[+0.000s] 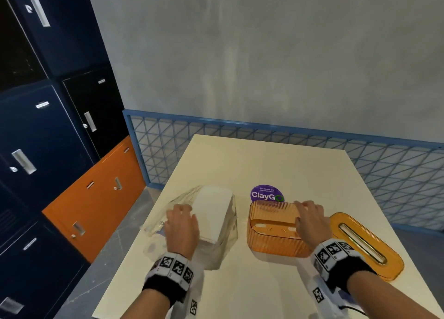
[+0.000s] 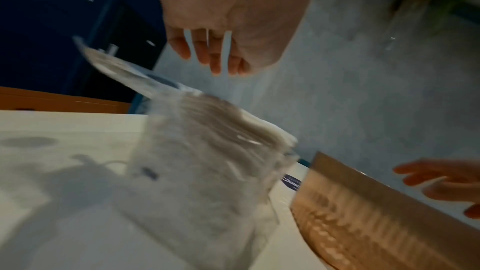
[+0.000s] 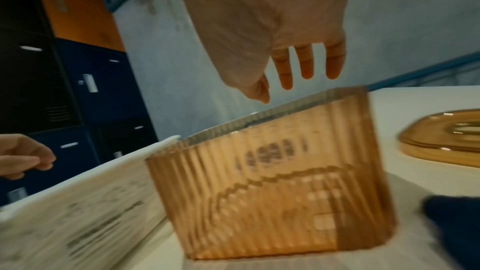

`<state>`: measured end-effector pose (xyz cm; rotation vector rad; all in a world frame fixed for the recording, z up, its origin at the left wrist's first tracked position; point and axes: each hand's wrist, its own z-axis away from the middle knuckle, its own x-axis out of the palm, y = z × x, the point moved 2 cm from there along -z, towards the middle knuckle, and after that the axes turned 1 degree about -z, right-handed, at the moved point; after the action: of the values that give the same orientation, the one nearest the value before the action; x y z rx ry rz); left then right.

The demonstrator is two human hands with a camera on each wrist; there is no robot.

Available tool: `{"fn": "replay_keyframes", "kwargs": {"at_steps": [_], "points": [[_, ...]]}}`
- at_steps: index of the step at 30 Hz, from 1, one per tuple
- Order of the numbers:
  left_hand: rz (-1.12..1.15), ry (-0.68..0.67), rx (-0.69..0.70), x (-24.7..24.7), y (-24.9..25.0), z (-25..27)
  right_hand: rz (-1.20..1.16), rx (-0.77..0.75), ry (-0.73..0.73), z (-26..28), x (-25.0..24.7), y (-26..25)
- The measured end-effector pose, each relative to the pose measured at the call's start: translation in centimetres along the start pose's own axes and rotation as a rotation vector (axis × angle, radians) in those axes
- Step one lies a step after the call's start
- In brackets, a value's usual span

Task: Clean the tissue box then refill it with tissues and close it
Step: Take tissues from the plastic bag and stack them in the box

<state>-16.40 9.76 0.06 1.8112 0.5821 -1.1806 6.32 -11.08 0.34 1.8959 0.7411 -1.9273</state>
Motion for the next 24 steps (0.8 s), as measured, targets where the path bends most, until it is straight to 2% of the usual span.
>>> {"fn": "replay_keyframes", "kwargs": {"at_steps": [2, 5, 7, 11, 19, 24], "points": [[0.004, -0.059, 0.111, 1.3, 2.5, -0.3, -0.043, 0.155, -0.093, -0.4, 0.6, 2.0], [-0.143, -0.217, 0.098, 3.1, 4.6, -1.0, -0.208, 0.263, -0.226, -0.7, 1.6, 3.9], [-0.237, -0.269, 0.056, 3.9, 4.9, -1.4, -0.248, 0.250, -0.261, -0.5, 1.9, 4.4], [-0.289, -0.271, 0.024, 4.5, 4.7, -1.5, -0.269, 0.224, -0.256, 0.0, 2.0, 4.6], [-0.153, -0.265, -0.037, 3.9, 4.9, -1.7, -0.287, 0.218, -0.289, 0.7, 1.6, 4.4], [-0.243, -0.298, 0.039, 3.4, 5.3, -1.8, -0.251, 0.212, -0.306, 0.7, 1.5, 4.4]]}}
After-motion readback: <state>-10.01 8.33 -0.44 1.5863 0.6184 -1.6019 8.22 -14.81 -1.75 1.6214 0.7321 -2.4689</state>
